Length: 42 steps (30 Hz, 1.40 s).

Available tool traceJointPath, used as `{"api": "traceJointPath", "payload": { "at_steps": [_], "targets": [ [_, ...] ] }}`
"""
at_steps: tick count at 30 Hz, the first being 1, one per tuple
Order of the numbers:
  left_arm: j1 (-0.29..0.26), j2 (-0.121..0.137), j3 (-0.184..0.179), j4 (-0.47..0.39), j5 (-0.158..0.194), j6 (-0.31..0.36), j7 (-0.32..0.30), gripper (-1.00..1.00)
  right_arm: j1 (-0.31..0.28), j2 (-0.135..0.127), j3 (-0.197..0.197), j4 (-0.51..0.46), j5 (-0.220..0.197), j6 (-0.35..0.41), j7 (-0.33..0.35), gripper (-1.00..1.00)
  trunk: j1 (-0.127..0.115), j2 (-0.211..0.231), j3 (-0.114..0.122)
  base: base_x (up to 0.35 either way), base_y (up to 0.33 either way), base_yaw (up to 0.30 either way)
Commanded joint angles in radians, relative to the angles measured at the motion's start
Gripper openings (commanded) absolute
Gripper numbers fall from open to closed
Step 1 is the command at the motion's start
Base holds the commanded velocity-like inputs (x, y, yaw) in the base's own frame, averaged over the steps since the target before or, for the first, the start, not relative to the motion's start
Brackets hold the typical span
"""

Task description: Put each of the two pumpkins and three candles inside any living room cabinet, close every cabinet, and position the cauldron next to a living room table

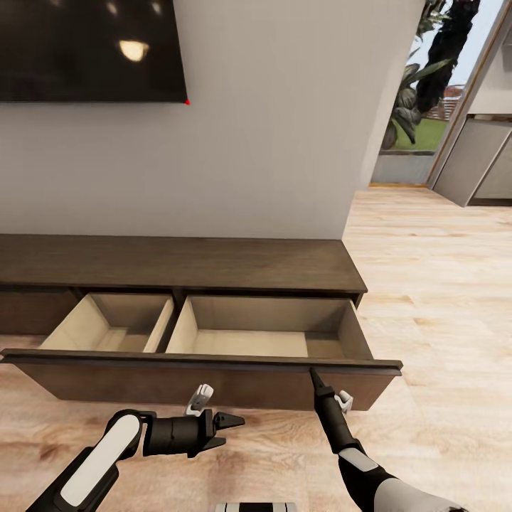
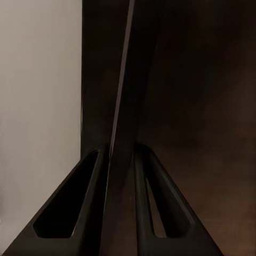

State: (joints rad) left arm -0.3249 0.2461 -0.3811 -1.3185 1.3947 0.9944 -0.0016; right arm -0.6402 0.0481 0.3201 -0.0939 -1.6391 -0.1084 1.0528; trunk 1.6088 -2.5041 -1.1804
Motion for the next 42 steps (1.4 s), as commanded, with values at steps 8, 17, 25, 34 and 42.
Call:
{"api": "traceJointPath", "payload": {
  "at_steps": [8, 17, 25, 34, 42],
  "targets": [
    [0.000, 0.001, -0.001, -0.001, 0.000, 0.001, 0.000, 1.00, 0.010, -0.001, -0.022, 0.010, -0.010, -0.012, 0.002, 1.00, 0.000, 0.000, -0.001, 0.000, 0.000, 0.000],
    [0.000, 0.001, -0.001, -0.001, 0.001, 0.001, 0.000, 1.00, 0.010, -0.001, -0.022, 0.011, -0.010, -0.013, -0.005, 1.00, 0.000, 0.000, -0.001, -0.060, 0.000, 0.000],
    [0.000, 0.001, -0.001, 0.001, 0.001, 0.001, -0.001, 1.00, 0.010, -0.001, -0.022, 0.011, -0.010, -0.013, -0.010, 1.00, 0.000, 0.000, -0.001, -0.230, 0.000, 0.000],
    [0.000, 0.000, 0.001, 0.003, 0.019, 0.001, -0.001, 1.00, 0.010, -0.001, -0.022, 0.011, -0.008, -0.010, -0.018, 1.00, 0.000, 0.000, -0.001, -0.105, 0.000, 0.000],
    [0.000, -0.006, 0.001, -0.002, 0.070, 0.000, 0.004, 1.00, 0.010, -0.001, -0.022, 0.046, -0.008, 0.011, -0.064, 1.00, -0.002, 0.001, 0.018, -0.003, 0.000, 0.000]
  ]
}}
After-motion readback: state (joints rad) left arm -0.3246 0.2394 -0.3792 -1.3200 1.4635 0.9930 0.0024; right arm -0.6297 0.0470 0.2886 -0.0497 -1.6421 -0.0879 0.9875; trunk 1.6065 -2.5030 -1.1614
